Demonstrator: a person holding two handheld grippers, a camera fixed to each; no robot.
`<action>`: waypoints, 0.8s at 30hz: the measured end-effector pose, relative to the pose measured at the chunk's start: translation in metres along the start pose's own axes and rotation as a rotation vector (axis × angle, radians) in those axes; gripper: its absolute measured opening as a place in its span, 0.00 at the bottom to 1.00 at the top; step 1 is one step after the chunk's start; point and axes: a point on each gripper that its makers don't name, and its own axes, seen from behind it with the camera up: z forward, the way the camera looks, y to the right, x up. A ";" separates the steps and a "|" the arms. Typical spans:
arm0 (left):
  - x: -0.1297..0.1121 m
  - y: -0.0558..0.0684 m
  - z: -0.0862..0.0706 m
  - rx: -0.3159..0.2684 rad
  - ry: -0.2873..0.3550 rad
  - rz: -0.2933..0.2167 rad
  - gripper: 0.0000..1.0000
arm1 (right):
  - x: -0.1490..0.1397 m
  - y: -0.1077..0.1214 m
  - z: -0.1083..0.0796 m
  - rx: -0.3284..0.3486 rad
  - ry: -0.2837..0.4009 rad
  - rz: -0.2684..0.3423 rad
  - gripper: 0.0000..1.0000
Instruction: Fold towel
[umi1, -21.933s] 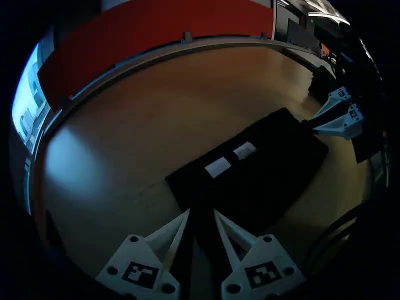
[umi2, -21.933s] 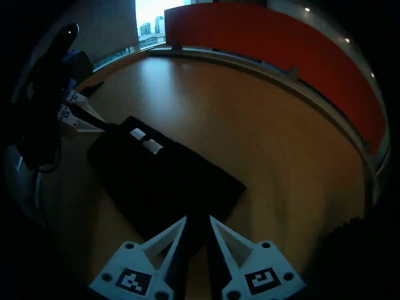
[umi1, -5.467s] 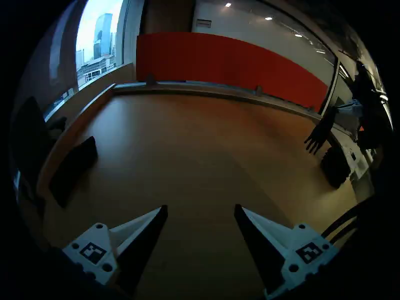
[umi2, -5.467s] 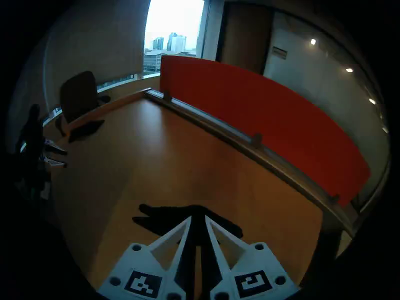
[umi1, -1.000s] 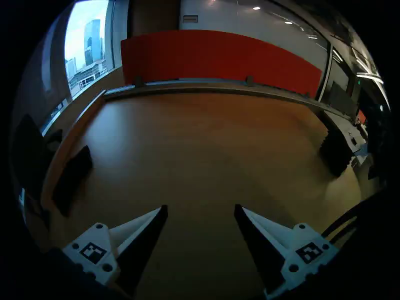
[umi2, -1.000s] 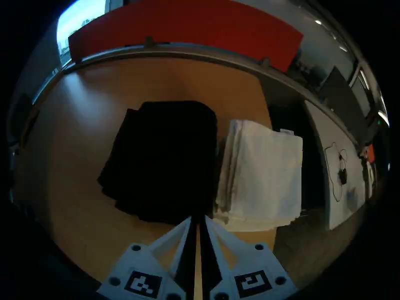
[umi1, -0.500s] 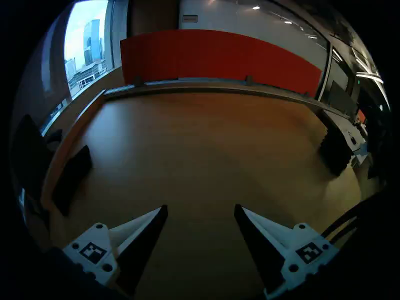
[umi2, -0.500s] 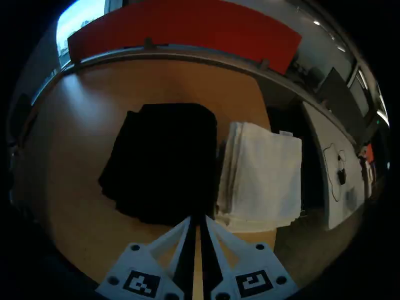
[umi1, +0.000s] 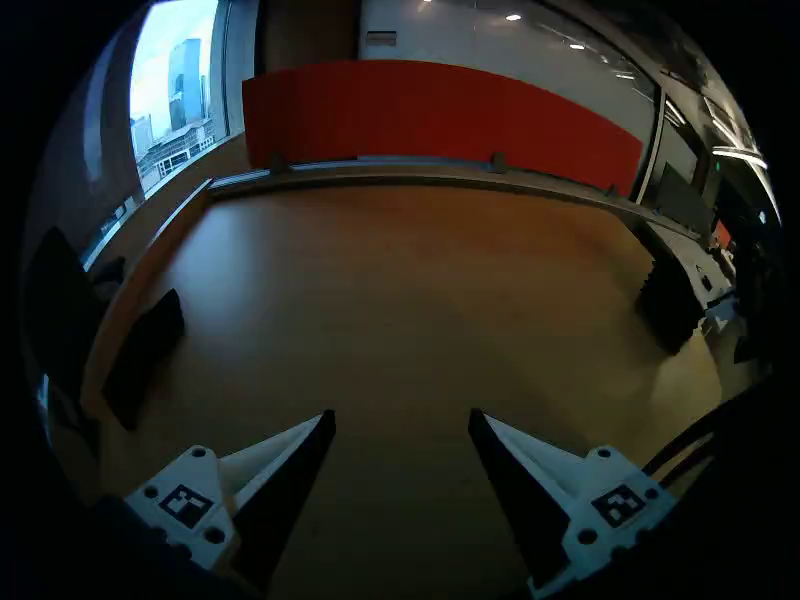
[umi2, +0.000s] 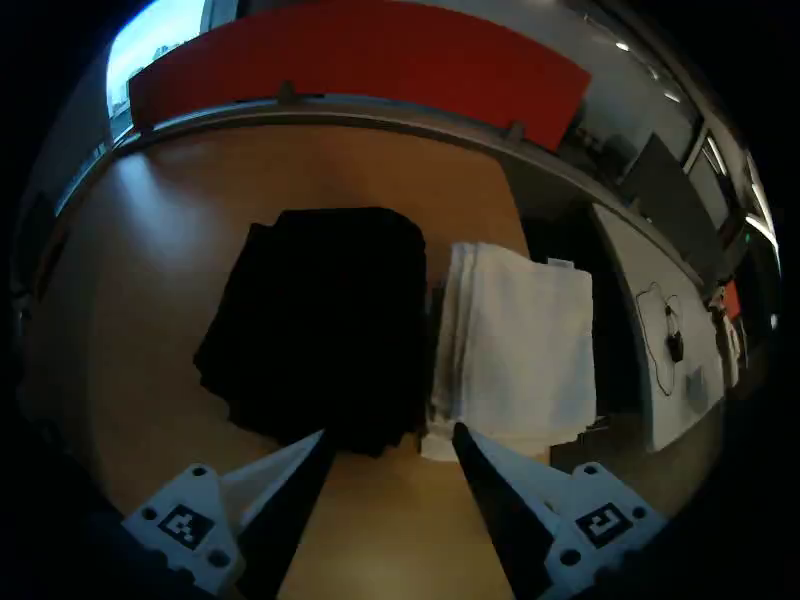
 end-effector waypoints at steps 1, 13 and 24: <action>0.000 0.000 0.000 0.000 0.001 0.000 0.99 | 0.000 -0.001 0.000 0.000 0.002 0.000 0.97; 0.001 -0.001 -0.002 -0.003 0.010 -0.004 0.99 | 0.008 -0.009 -0.007 0.004 0.033 0.014 0.97; 0.007 -0.001 -0.002 -0.004 0.027 -0.016 0.99 | 0.041 -0.018 -0.021 -0.014 0.167 0.116 0.97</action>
